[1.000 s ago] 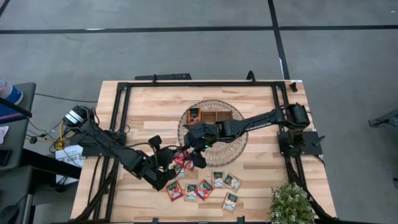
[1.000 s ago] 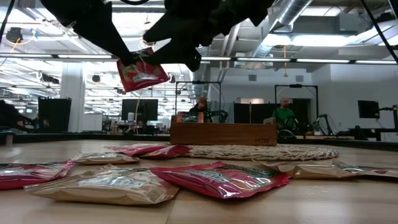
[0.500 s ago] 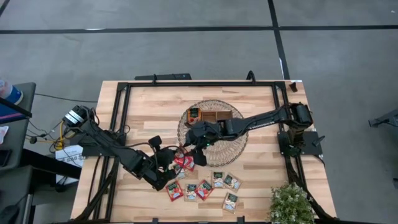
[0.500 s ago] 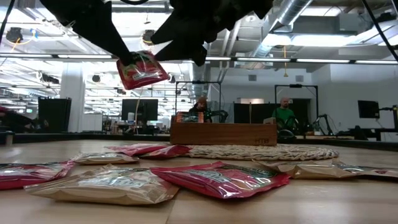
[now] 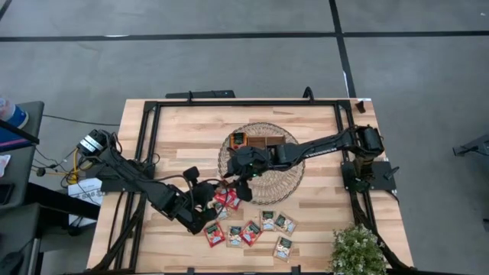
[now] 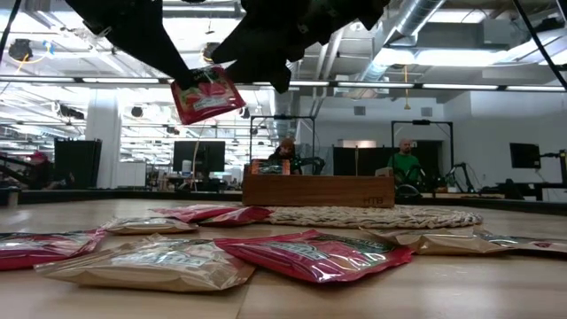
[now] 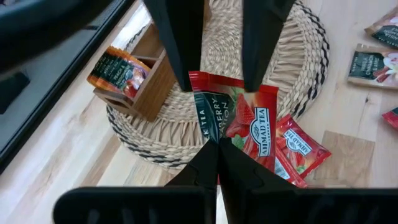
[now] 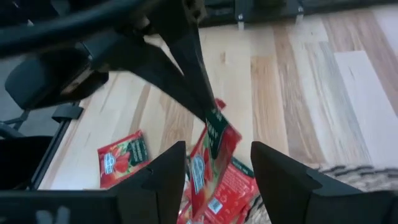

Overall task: Pick & Place Tea
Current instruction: Put the red tea bag into the middle section of the wooden organizer

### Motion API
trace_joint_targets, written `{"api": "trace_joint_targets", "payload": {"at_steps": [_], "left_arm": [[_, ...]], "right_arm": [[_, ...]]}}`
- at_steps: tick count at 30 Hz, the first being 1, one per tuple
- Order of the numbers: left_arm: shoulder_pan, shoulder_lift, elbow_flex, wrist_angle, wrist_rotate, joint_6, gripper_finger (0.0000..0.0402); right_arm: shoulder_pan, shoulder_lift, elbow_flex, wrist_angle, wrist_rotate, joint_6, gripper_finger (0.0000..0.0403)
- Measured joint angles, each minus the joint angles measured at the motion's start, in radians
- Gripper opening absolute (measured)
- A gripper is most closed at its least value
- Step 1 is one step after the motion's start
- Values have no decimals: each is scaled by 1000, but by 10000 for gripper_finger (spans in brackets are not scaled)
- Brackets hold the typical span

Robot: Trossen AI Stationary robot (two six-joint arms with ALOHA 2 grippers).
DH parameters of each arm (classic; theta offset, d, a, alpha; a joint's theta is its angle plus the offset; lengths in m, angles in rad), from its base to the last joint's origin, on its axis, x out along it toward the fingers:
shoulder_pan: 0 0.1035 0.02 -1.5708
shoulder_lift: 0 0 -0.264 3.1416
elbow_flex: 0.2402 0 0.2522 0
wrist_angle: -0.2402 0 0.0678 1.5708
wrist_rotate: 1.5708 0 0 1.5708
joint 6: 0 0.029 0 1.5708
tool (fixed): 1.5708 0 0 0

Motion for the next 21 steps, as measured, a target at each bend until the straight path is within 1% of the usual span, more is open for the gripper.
{"api": "trace_joint_targets", "payload": {"at_steps": [3,6,9,12,13,18,21], "left_arm": [[0,0,0,26,-16,25,0],[0,0,0,47,-31,54,0],[1,0,0,56,-46,68,0],[1,0,0,55,-56,69,0],[1,0,0,55,-56,69,0],[1,0,0,73,-61,74,2],[1,0,0,98,-68,107,18]], "right_arm": [[0,0,0,8,0,0,155],[-6,0,0,0,-1,-1,127],[-12,0,0,-6,-4,-1,84],[-13,0,0,-6,-22,-19,21],[-13,0,0,-6,-29,-31,12],[-12,0,0,-16,-33,-37,2],[-11,0,0,-30,-31,-38,1]]}}
